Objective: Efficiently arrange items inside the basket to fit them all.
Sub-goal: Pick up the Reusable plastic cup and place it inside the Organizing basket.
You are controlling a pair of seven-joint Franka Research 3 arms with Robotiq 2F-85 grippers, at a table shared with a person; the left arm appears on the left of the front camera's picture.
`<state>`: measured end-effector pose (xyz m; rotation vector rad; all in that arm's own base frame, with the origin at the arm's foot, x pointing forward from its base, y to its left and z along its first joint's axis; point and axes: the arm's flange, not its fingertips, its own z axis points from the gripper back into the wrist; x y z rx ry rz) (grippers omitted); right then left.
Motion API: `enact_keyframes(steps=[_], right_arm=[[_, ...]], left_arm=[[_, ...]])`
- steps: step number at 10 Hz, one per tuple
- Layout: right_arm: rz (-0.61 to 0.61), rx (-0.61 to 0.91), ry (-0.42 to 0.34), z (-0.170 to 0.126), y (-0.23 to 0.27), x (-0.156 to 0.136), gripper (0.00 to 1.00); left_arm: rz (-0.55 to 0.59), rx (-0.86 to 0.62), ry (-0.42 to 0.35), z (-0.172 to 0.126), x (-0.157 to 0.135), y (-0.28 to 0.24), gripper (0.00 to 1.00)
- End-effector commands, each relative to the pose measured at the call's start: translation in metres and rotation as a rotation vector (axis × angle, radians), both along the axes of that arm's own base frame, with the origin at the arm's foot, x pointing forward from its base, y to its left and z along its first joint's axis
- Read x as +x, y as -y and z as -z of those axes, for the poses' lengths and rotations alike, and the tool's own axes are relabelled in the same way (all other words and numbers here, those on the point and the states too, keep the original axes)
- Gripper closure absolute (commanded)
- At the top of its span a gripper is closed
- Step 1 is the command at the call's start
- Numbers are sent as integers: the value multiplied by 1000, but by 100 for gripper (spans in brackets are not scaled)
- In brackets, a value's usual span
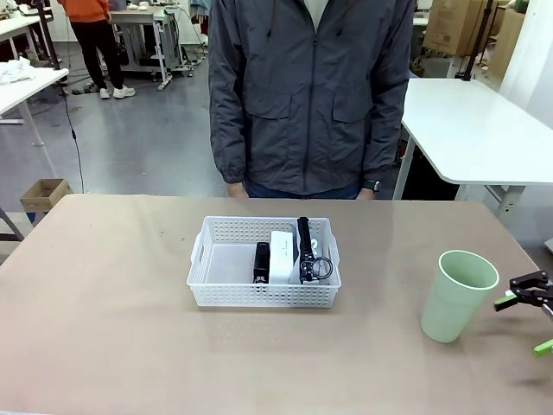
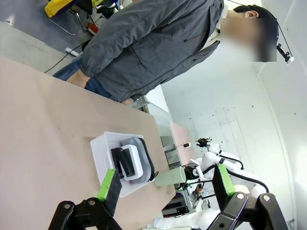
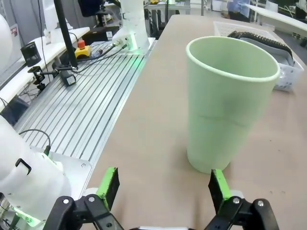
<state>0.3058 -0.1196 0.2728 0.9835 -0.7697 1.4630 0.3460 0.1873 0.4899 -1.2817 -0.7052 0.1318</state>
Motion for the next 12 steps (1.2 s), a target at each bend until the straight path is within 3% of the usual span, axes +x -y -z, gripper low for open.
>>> enact_keyframes(steps=[1, 2, 4, 5, 7, 12], right_arm=[[2, 3, 19, -6, 0, -2, 0], [0, 0, 0, 0, 0, 0, 0], [82, 16, 134, 13, -8, 12, 0], [130, -47, 163, 17, -11, 19, 0], [230, -106, 147, 26, -16, 31, 0], [155, -205, 118, 46, -41, 49, 0]], left_arm=[[1, 3, -2, -2, -3, 1, 0], [1, 3, -2, -2, -3, 1, 0], [1, 3, -2, -2, -3, 1, 0], [1, 3, -2, -2, -3, 1, 0], [1, 3, -2, -2, -3, 1, 0], [1, 3, -2, -2, -3, 1, 0]])
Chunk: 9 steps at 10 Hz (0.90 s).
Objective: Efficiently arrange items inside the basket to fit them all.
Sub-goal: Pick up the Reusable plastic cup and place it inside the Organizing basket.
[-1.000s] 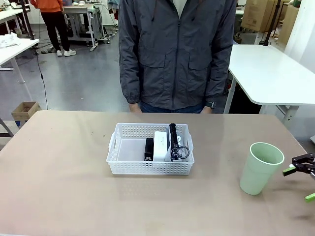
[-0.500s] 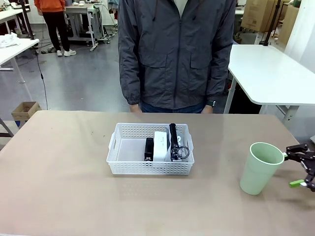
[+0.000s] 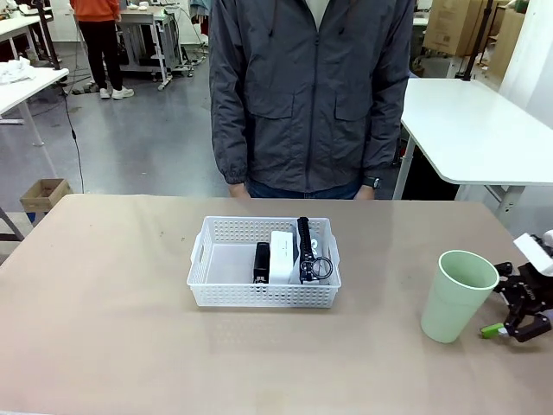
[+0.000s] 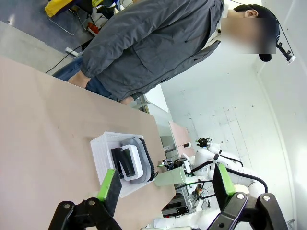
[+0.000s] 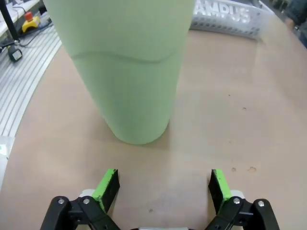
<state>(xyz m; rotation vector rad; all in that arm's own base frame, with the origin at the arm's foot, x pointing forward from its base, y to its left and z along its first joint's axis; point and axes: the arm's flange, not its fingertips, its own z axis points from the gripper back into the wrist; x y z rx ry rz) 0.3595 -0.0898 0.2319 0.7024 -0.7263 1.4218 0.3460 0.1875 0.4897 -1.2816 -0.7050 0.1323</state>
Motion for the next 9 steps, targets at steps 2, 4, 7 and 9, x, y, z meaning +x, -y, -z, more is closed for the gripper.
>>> enact_keyframes(steps=[2, 4, 7, 9], right_arm=[[-31, 10, 29, 10, -20, -3, 0], [-57, 65, 7, 12, -30, 0, 0], [-72, 161, -8, 15, -41, 2, 0], [-59, 229, -5, 14, -45, 2, 0]], left_arm=[[1, 3, -1, -2, -3, 1, 0], [1, 3, -1, -2, -3, 1, 0], [1, 3, -1, -2, -3, 1, 0], [1, 3, -1, -2, -3, 1, 0]])
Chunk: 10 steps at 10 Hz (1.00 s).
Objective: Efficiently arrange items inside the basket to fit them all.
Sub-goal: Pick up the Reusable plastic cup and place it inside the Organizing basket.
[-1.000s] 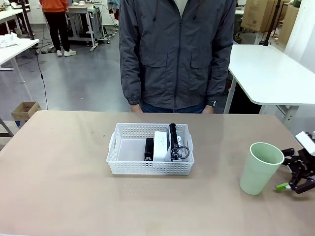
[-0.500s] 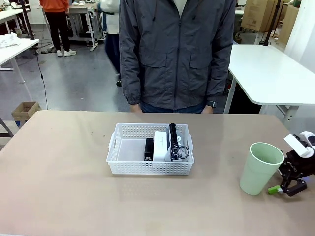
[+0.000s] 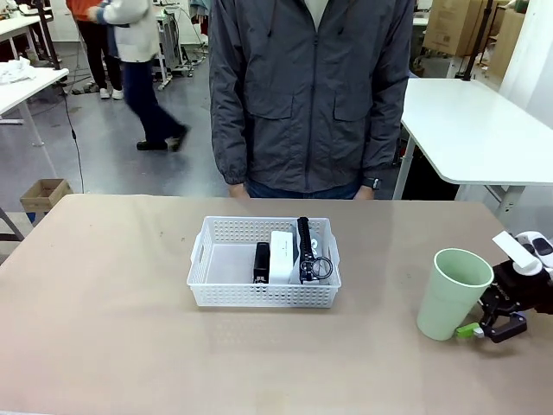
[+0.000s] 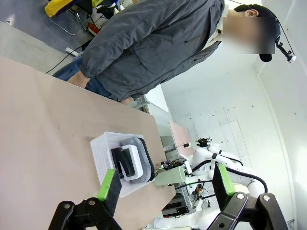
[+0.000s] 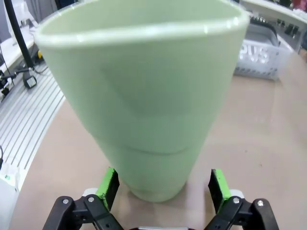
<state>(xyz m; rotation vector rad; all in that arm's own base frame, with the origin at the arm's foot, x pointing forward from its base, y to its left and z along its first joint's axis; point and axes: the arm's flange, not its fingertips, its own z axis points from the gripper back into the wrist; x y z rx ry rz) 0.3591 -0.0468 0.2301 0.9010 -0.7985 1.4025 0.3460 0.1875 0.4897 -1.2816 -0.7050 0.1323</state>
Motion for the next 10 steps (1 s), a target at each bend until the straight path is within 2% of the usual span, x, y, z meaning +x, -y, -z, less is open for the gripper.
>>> enact_keyframes(steps=[1, 10], right_arm=[[-9, 104, 39, 12, -6, 3, 0], [-27, 334, -27, -3, -23, -7, 0]], left_arm=[[1, 3, -1, -2, -3, 1, 0], [1, 3, -1, -2, -3, 1, 0]])
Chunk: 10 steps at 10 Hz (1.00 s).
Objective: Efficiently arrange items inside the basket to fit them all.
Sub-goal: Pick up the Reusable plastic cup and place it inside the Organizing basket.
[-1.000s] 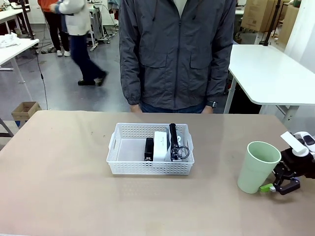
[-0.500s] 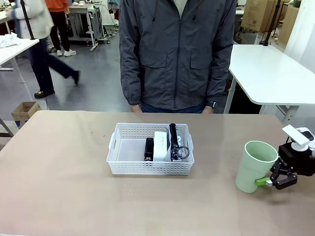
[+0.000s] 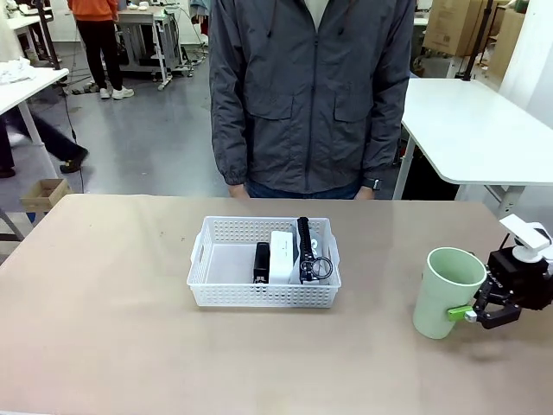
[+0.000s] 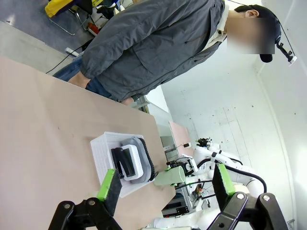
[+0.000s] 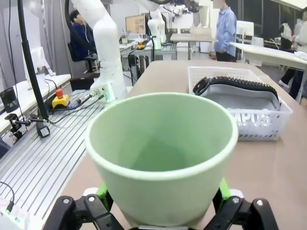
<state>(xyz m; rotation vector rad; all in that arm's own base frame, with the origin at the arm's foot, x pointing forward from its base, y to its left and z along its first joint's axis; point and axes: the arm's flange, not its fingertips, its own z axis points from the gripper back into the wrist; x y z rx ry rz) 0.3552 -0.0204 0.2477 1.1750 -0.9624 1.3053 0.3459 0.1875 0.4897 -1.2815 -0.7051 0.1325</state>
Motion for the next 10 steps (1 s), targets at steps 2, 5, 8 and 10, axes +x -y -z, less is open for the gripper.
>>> enact_keyframes(steps=[2, 5, 8, 10], right_arm=[[-4, 20, 24, 14, 3, -5, 0], [-104, -37, 66, 15, 5, -9, 47], [-120, -39, 64, 15, 5, -9, 100], [-86, -28, 68, 11, 6, -10, 74]], left_arm=[[1, 3, -1, -2, -3, 1, 0], [1, 3, -1, -2, -3, 1, 0], [1, 3, -1, -2, -3, 1, 0], [1, 3, -1, -2, -3, 1, 0]])
